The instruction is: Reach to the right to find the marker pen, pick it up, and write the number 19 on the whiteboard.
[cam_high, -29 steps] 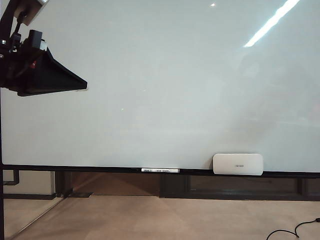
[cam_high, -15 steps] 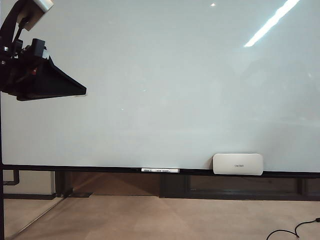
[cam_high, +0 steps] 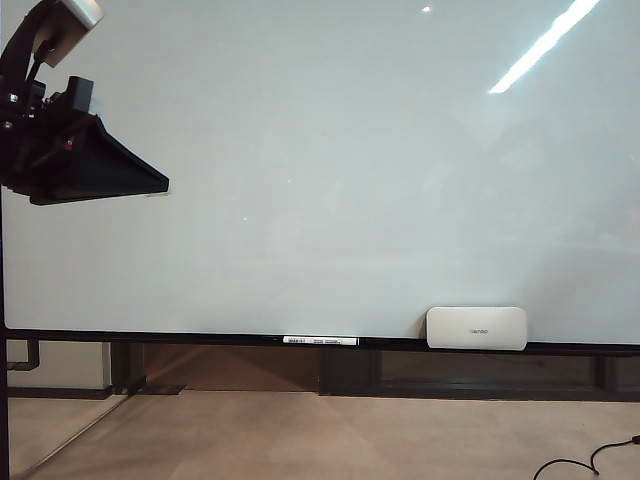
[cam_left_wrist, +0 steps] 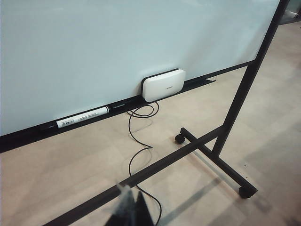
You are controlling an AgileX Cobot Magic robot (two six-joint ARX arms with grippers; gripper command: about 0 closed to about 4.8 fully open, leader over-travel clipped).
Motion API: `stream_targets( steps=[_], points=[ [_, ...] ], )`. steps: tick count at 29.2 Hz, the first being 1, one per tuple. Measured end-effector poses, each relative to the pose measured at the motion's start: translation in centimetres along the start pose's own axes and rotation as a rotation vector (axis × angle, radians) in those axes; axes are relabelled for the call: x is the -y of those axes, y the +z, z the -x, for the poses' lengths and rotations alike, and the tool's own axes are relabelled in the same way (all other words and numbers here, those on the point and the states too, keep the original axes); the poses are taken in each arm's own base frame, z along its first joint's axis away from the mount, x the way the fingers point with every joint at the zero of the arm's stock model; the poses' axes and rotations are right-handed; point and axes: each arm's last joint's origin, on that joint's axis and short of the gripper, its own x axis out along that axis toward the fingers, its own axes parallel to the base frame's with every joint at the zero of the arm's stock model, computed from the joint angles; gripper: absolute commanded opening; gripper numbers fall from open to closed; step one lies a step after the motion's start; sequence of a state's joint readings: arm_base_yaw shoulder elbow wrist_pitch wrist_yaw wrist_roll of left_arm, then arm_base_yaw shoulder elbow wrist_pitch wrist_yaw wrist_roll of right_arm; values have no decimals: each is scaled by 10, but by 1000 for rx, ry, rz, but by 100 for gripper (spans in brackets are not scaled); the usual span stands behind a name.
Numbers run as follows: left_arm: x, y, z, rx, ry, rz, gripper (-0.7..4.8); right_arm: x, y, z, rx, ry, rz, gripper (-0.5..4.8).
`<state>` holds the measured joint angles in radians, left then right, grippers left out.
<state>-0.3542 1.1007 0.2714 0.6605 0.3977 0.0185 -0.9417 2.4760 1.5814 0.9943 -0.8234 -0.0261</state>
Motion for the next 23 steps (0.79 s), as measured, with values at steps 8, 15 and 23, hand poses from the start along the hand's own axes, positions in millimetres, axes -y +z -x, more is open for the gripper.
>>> stream_targets(
  steps=[8, 15, 23],
  points=[
    [0, -1, 0, -6, 1, 18, -5, 4, 8, -23, 2, 8, -1, 266],
    [0, -1, 0, -8, 1, 19, -5, 0, 9, -34, -5, 4, -9, 267],
    [0, -1, 0, -14, 1, 21, -5, -1, 9, -36, -5, -30, 16, 267]
  ],
)
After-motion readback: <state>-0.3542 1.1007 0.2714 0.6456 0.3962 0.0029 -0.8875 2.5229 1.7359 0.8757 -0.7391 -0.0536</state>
